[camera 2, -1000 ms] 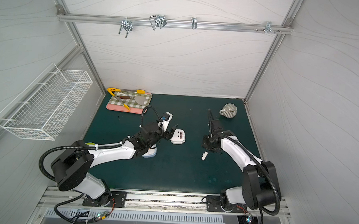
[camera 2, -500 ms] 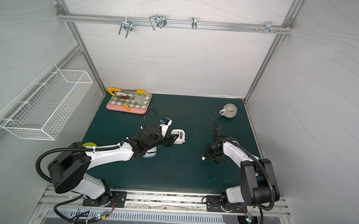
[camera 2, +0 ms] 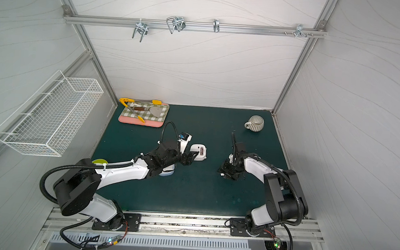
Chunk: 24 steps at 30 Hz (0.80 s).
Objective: Insert the battery into the alarm
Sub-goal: Adjust the cover at the center of the board.
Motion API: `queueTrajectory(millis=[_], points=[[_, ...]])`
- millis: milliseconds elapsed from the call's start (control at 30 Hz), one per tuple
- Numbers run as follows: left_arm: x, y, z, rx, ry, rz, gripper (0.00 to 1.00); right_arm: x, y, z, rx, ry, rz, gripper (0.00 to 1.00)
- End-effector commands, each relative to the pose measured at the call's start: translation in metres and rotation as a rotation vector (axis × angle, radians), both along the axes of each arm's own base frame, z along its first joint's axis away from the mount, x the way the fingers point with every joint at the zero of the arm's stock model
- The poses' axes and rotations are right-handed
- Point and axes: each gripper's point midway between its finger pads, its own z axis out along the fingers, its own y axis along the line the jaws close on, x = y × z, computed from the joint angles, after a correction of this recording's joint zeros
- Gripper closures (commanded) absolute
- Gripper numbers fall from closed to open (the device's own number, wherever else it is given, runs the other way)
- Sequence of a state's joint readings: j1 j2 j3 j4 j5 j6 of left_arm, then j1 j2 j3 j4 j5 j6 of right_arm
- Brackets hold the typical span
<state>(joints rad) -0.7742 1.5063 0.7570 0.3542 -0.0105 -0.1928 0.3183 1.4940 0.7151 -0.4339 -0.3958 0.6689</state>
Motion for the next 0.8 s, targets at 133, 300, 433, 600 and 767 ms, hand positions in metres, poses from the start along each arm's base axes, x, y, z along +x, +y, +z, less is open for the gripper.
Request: queueTrajectory(millis=[133,300,433,600,767], points=[[0.011,-0.007,0.021,-0.033,-0.046,0.008,0.25,0.031,0.014,0.002,0.015,-0.034,0.002,0.5],[0.012,-0.007,0.018,-0.027,-0.042,0.007,0.25,0.051,0.018,0.011,0.013,-0.093,0.03,0.5],[0.011,-0.008,0.015,-0.022,-0.034,-0.003,0.25,0.053,0.026,0.036,0.073,-0.226,0.11,0.5],[0.011,-0.006,0.003,-0.086,0.121,0.015,0.23,0.049,-0.011,0.058,-0.113,-0.386,0.134,0.5],[0.02,0.006,-0.003,-0.197,0.22,0.056,0.21,0.041,-0.051,0.037,-0.17,-0.281,0.048,0.5]])
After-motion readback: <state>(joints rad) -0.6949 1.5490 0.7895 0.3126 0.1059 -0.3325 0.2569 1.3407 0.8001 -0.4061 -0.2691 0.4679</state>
